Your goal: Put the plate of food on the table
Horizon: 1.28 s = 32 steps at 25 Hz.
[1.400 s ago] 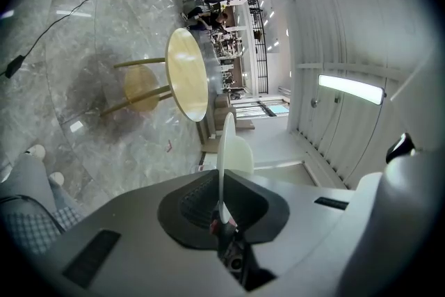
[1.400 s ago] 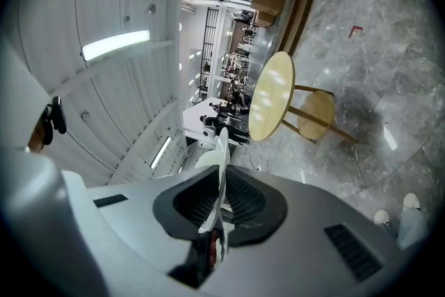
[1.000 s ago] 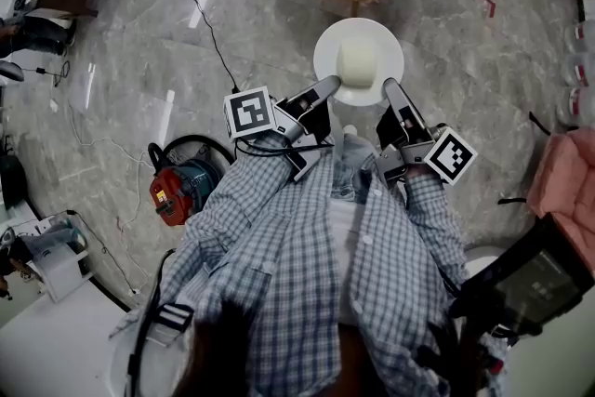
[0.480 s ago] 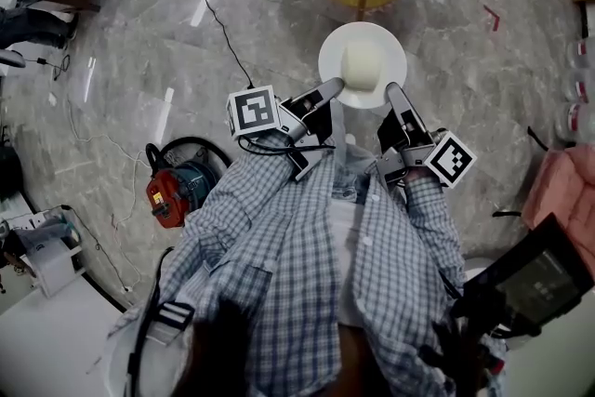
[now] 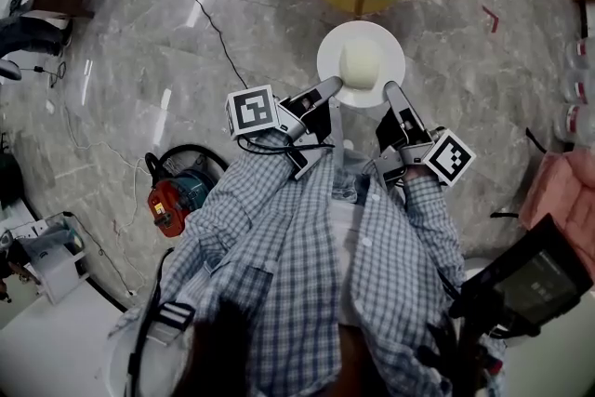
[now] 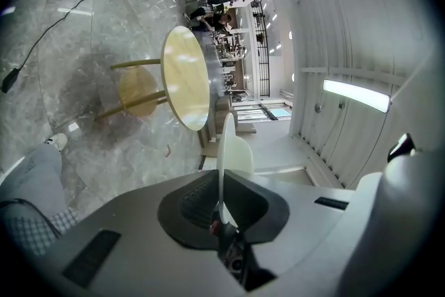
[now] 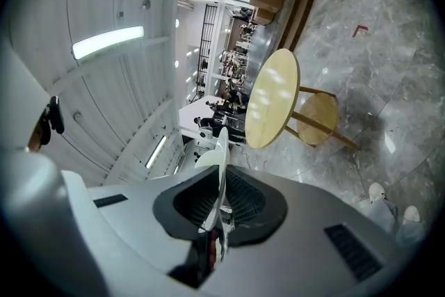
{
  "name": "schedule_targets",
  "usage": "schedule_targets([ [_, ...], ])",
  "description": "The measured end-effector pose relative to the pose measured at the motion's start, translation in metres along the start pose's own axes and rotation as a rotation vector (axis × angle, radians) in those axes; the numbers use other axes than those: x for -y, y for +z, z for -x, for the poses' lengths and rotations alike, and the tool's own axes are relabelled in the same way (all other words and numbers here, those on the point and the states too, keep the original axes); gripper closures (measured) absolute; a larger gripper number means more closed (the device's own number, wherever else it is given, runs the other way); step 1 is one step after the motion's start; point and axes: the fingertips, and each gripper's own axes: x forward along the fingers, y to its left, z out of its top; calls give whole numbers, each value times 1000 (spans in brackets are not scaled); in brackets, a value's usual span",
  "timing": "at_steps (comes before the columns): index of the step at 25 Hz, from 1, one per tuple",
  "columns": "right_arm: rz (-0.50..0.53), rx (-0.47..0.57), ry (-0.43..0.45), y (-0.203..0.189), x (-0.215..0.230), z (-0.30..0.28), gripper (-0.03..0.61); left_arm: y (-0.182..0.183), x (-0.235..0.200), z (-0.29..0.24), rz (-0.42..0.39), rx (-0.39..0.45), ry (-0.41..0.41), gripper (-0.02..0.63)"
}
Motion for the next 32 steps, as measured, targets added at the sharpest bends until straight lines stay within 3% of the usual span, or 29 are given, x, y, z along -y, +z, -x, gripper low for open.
schedule_targets([
  [5,11,1,-16,19,8,-8,543,10,-3,-19,-3,-13,11,594],
  [11,-8,11,-30,65,23,-45,543,51,-4,-67,7,-33,28,594],
  [19,-2,28,-39,90,17,-102,543,112,1,-86,14,-51,16,594],
  [32,-6,46,-35,108,6,-125,543,138,14,-97,0,-63,14,594],
])
